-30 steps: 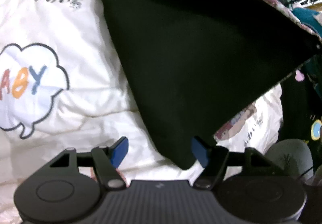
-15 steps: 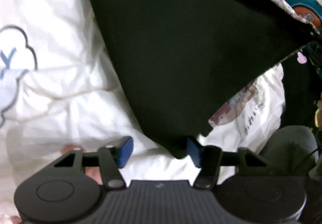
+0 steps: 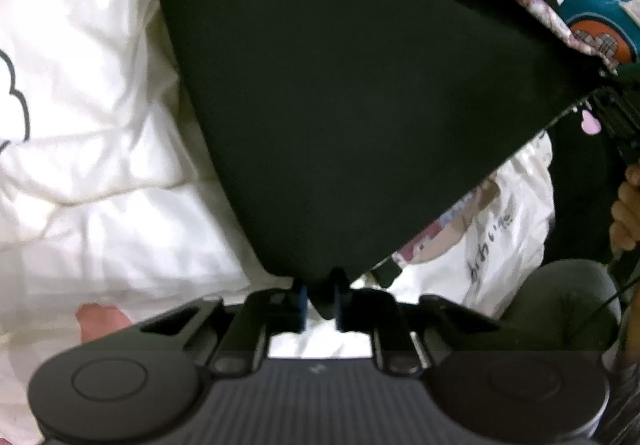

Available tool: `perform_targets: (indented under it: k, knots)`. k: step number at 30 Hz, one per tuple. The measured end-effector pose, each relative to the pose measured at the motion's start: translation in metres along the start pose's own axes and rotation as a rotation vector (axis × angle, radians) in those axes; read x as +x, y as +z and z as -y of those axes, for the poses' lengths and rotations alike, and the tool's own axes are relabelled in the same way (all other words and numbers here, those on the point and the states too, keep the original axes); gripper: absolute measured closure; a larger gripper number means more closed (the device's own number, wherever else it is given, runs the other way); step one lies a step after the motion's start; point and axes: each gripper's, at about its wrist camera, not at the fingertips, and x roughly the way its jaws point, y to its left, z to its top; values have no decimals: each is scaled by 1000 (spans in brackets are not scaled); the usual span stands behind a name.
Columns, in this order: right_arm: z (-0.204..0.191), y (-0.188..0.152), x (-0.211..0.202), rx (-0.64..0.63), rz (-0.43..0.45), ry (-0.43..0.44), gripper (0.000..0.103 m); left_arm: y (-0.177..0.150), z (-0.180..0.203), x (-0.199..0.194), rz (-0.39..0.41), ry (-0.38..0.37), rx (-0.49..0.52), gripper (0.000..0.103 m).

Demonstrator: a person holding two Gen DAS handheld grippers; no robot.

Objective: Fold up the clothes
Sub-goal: 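Lift the side stripe with the right tool and fold it over the other stripe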

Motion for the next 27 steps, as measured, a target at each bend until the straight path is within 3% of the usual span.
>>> perform_targets:
  k: [12, 18, 21, 27]
  knots:
    - [18, 7, -3, 43, 21, -28, 100, 5, 16, -2, -12, -92, 45, 99]
    - [29, 8, 0, 74, 20, -32, 100, 10, 19, 2, -17, -91, 57, 99]
    - [34, 8, 0, 85, 21, -31, 100, 7, 2, -21, -27, -90, 71, 99]
    - [46, 7, 3, 122, 12, -43, 100, 11, 6, -12, -56, -83, 85, 99]
